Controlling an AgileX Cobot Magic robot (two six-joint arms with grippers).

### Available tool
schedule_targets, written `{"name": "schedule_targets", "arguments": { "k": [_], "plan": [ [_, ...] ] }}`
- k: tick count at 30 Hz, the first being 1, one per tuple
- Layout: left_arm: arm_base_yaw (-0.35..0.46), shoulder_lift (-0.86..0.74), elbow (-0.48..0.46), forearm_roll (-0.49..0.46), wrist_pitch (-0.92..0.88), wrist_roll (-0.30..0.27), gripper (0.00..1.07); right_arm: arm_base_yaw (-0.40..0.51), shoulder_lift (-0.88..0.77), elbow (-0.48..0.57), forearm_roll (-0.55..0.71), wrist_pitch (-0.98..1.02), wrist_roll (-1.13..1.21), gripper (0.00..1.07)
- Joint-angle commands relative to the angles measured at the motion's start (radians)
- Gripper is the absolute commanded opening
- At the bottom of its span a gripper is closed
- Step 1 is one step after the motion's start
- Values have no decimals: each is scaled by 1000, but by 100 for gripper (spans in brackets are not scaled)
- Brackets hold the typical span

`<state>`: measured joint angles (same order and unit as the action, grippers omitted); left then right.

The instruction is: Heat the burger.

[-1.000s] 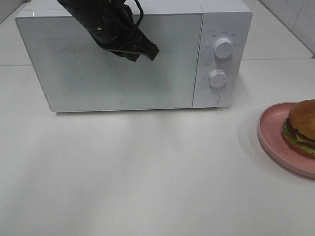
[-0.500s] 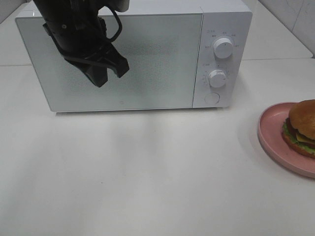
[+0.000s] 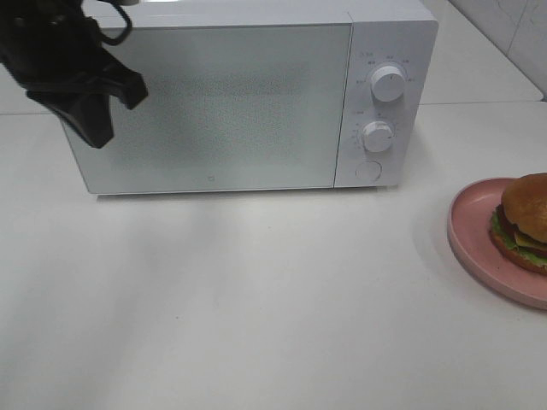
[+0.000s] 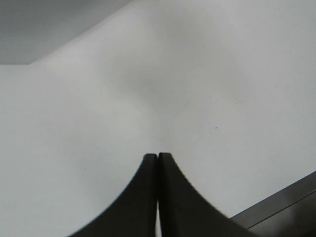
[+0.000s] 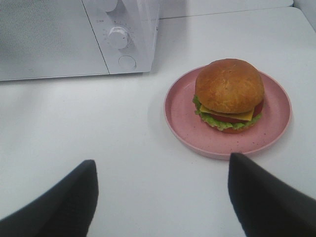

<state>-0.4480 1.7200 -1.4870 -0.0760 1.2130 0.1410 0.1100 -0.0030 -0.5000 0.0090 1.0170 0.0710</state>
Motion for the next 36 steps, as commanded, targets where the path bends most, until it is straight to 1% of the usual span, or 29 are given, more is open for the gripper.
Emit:
{"name": "schedule_targets", "arguments": {
  "k": [1, 2, 3, 4, 5, 6, 7, 8, 9, 10, 11, 14, 16, 19, 21, 22, 24, 27, 29, 31, 32, 33, 34, 35, 36],
  "plan": [
    [38, -54, 50, -14, 69, -9, 0, -6, -28, 2, 6, -13, -15, 69],
    [79, -110, 105, -13, 68, -20, 0, -6, -28, 2, 6, -13, -15, 69],
    [79, -110, 105, -13, 68, -20, 0, -6, -28, 2, 6, -13, -15, 69],
    [120, -169, 163, -8, 67, -29, 0, -6, -28, 2, 6, -13, -15, 69],
    [135, -195, 187, -5, 67, -36, 0, -6, -28, 2, 6, -13, -15, 69],
    [135, -195, 187, -5, 67, -36, 0, -6, -28, 2, 6, -13, -15, 69],
    [169, -260, 247, 5, 67, -58, 0, -6, -28, 2, 6, -13, -15, 69],
    [180, -288, 271, 9, 66, -68, 0, -6, -28, 2, 6, -13, -15, 69],
    [180, -288, 271, 9, 66, -68, 0, -6, -28, 2, 6, -13, -15, 69],
    [201, -360, 324, 18, 61, -88, 0, -6, -28, 2, 6, -13, -15, 69],
    [207, -437, 383, 21, 45, -95, 0, -6, -28, 2, 6, -13, -15, 69],
    [207, -469, 411, 22, 40, -95, 0, -6, -28, 2, 6, -13, -15, 69],
    [207, -613, 507, 12, 27, -95, 0, -6, -28, 2, 6, -13, -15, 69],
    [207, -645, 526, 9, 25, -95, 0, -6, -28, 2, 6, -13, -15, 69],
    [207, -783, 602, 2, 22, -95, 0, -6, -28, 2, 6, -13, -15, 69],
    [207, -783, 602, 2, 22, -95, 0, -6, -28, 2, 6, -13, -15, 69],
    [207, -879, 649, -11, 22, -95, 0, -6, -28, 2, 6, -13, -15, 69],
    [207, -913, 663, -17, 23, -95, 0, -6, -28, 2, 6, -13, -15, 69],
    [207, -1035, 707, -35, 23, -94, 0, -6, -28, 2, 6, -13, -16, 69],
    [207, -1066, 717, -37, 23, -94, 0, -6, -28, 2, 6, -13, -16, 69],
    [207, -1121, 734, -39, 22, -82, 0, -6, -28, 2, 6, -13, -16, 69],
    [207, -1121, 734, -39, 22, -82, 0, -6, -28, 2, 6, -13, -16, 69],
    [207, -1154, 745, -39, 23, -76, 0, -6, -28, 2, 6, -13, -16, 69],
    [207, -1222, 766, -38, 23, -60, 0, -6, -28, 2, 6, -13, -16, 69],
    [207, -1222, 766, -38, 23, -60, 0, -6, -28, 2, 6, -13, -16, 69]
  ]
}}
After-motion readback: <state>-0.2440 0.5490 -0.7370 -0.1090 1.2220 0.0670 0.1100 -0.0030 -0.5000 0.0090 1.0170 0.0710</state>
